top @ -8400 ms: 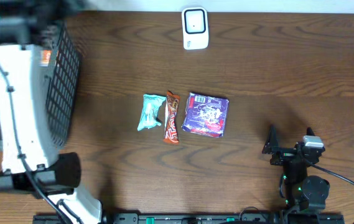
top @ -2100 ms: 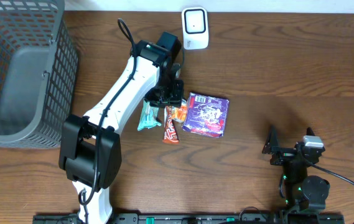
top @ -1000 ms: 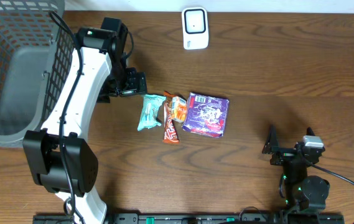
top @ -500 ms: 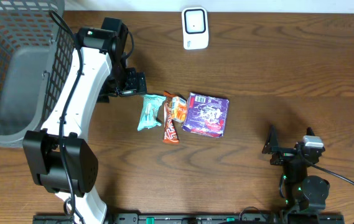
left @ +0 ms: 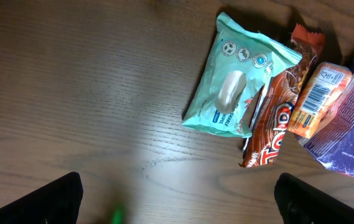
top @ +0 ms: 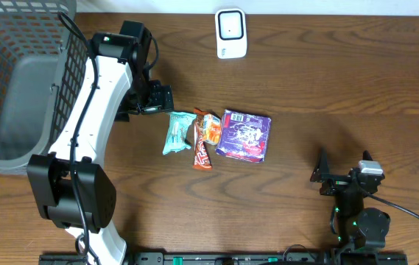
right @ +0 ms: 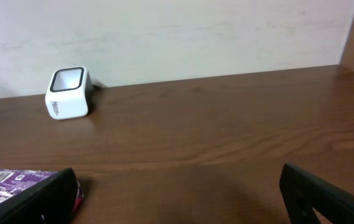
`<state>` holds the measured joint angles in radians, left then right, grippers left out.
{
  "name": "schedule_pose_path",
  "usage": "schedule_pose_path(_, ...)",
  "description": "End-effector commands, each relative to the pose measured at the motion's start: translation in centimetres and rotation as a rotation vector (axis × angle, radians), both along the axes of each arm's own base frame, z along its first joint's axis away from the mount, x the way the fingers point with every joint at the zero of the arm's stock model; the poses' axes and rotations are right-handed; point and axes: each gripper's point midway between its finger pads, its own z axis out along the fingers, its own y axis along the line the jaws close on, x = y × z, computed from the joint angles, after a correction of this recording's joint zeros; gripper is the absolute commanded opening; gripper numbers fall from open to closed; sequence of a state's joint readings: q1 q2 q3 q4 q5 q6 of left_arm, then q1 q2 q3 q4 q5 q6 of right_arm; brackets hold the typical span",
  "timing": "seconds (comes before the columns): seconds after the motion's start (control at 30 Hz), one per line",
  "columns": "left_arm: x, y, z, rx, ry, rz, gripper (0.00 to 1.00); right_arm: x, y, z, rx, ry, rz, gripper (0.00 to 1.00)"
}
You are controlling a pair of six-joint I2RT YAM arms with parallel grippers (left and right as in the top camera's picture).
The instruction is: Scan the item barcode
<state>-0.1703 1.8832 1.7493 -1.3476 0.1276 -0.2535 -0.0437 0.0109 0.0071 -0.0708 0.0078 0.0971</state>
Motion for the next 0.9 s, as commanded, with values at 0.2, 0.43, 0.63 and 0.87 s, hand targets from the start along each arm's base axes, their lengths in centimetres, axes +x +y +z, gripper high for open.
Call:
schedule_pose_path(0.2,-0.1,0.4,0.2,0.013,-0.003,-0.006,0.98,0.0,2.5,1.3,0.152,-0.052,0.137,0.99)
schedule_pose_path(0.43,-0.1,0.4,0.2,0.013,-0.003,-0.006,0.98,-5.0,13.2,1.4,0.734,0.220,0.770,0.99)
schedule_pose_path(0.63,-0.1,0.4,0.2,0.013,-0.003,-0.006,0.98,-4.7,12.8,2.0,0.933,0.264,0.723,0.99)
schedule_pose_path(0.87,-0.1,0.4,0.2,0.013,-0.003,-0.006,0.98,-6.6,14.0,6.7,0.887,0.128,0.909,0.99)
